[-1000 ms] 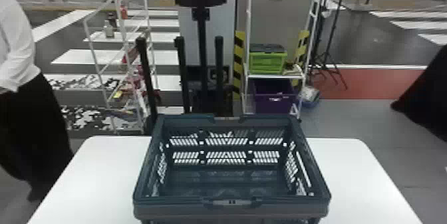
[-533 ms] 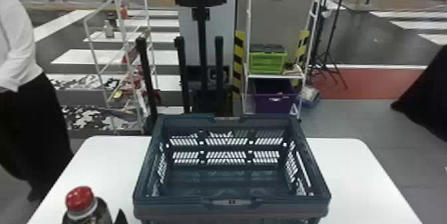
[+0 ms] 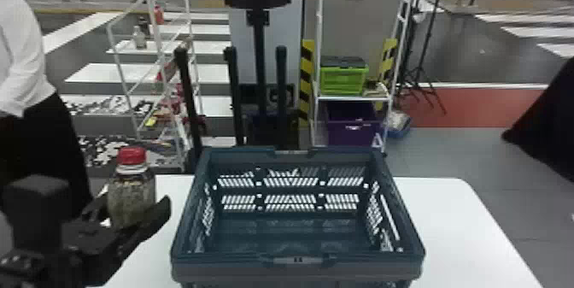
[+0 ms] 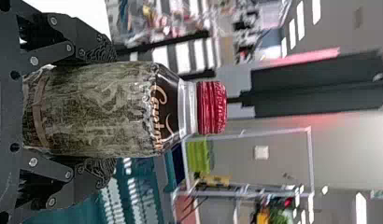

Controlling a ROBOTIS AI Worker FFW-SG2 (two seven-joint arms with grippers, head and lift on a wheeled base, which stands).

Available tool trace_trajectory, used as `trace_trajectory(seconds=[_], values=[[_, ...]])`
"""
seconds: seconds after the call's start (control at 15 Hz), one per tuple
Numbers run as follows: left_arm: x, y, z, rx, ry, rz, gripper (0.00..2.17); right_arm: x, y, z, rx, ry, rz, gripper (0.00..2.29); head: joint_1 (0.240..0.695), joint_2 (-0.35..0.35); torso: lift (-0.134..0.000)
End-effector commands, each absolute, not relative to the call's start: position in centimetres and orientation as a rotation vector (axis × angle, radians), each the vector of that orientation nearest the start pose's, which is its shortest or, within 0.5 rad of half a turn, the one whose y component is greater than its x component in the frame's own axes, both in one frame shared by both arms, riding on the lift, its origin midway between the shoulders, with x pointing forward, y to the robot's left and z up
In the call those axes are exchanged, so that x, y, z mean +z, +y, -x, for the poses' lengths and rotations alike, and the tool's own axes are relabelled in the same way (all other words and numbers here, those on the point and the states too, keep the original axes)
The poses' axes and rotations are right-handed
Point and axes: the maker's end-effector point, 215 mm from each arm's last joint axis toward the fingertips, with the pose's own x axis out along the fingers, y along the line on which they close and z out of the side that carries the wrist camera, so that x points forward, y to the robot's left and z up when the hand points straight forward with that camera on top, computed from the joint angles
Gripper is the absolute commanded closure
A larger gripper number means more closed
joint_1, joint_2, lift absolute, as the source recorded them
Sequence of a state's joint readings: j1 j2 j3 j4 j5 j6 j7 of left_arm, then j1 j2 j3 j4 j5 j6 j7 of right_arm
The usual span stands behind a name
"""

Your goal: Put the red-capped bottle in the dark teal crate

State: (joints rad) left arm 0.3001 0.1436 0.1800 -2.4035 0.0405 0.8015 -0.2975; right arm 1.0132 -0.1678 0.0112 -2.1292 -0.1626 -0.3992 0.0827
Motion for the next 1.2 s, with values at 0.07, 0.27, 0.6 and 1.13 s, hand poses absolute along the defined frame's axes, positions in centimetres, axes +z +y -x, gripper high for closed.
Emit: trace_trajectory(seconds=[0.07, 0.27, 0.6, 1.13], values=[[-27.1, 24.8, -51.7, -0.262, 0.381, -0.145, 1.7, -35.4, -21.9, -27.8, 0.146, 0.047, -0.072, 0.15, 0.499, 0.0, 0.0], [-28.3, 19.0, -54.1, -0.45, 0.508, -0.185, 1.7, -35.5, -22.2, -27.7, 0.135, 0.046, -0.073, 0.15, 0.499, 0.0, 0.0], [-32.6, 13.1, -57.8, -0.647, 0.697, -0.271, 1.7, -34.9, -22.7, -27.1, 0.117, 0.022, -0.073, 0.15, 0.499, 0.0, 0.0], [-41.5, 5.6, -60.9, -0.924, 0.832, -0.536, 1.7, -34.8, -23.0, -26.5, 0.104, 0.009, -0.075, 0.15, 0.499, 0.0, 0.0]])
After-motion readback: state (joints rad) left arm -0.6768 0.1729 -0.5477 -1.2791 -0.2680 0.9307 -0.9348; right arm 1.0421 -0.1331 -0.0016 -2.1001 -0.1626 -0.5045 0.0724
